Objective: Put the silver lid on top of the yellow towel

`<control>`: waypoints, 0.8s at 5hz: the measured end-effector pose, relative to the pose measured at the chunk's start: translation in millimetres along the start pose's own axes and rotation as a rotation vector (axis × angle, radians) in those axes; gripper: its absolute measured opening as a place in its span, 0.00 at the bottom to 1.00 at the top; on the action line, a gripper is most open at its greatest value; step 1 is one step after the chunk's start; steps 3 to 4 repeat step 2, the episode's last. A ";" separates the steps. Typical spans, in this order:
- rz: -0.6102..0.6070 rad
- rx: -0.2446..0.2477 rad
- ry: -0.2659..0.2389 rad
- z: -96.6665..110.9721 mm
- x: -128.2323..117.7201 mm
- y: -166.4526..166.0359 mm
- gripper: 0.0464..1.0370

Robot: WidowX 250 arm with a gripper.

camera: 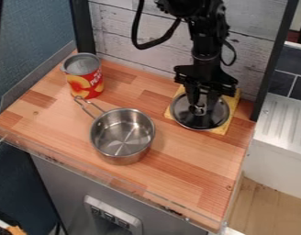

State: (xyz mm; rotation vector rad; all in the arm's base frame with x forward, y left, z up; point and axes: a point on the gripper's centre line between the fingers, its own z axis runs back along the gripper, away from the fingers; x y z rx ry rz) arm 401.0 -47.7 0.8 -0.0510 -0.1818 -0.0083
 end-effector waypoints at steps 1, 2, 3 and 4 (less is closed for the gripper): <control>0.005 0.014 -0.015 14.5 -4.2 1.3 0.88; 0.015 0.006 -0.088 57.6 2.1 -0.2 0.97; 0.015 0.006 -0.088 57.6 2.1 -0.2 0.97; 0.015 0.006 -0.088 57.6 2.1 -0.2 0.97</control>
